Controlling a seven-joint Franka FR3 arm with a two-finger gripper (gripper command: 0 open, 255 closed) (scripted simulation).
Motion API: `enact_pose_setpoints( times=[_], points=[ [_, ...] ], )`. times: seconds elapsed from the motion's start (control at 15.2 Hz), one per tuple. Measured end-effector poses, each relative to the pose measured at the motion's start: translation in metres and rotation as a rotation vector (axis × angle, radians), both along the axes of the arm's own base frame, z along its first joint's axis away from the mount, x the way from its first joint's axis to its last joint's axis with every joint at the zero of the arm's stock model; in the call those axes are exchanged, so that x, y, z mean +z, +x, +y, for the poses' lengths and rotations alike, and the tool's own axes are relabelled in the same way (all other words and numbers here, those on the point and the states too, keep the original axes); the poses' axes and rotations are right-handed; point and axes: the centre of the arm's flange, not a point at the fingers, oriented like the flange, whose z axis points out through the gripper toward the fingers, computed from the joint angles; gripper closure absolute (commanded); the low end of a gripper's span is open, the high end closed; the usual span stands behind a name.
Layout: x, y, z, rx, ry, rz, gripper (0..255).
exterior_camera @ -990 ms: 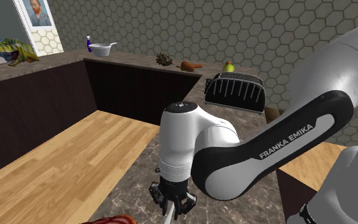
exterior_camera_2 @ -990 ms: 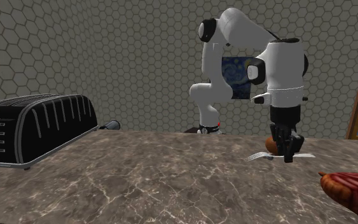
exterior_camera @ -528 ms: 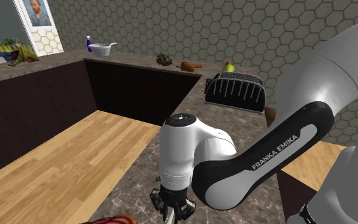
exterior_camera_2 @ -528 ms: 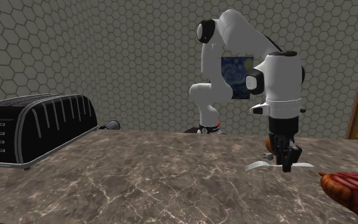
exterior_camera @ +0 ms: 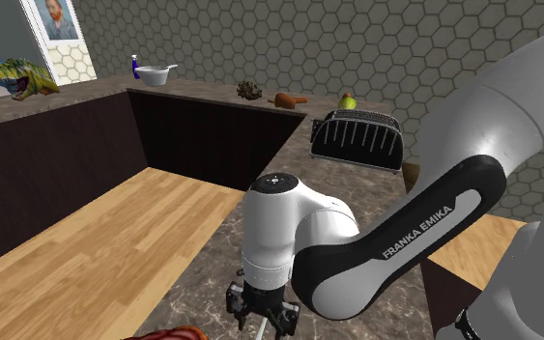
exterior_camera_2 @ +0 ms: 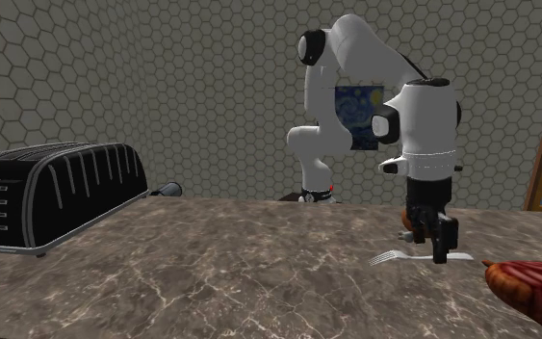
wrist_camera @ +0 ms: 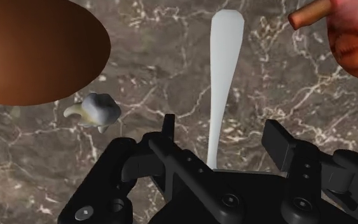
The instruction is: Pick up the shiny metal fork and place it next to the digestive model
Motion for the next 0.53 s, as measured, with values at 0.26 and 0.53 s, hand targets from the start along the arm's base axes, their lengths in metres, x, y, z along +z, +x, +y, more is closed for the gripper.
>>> enact_pose_setpoints(
  times=[0.26, 0.53],
  points=[
    [0.0, 0.0, 0.0, 0.0, 0.0, 0.0, 0],
    [0.034, 0.004, -0.004, -0.001, 0.0, -0.002, 0]
  ],
)
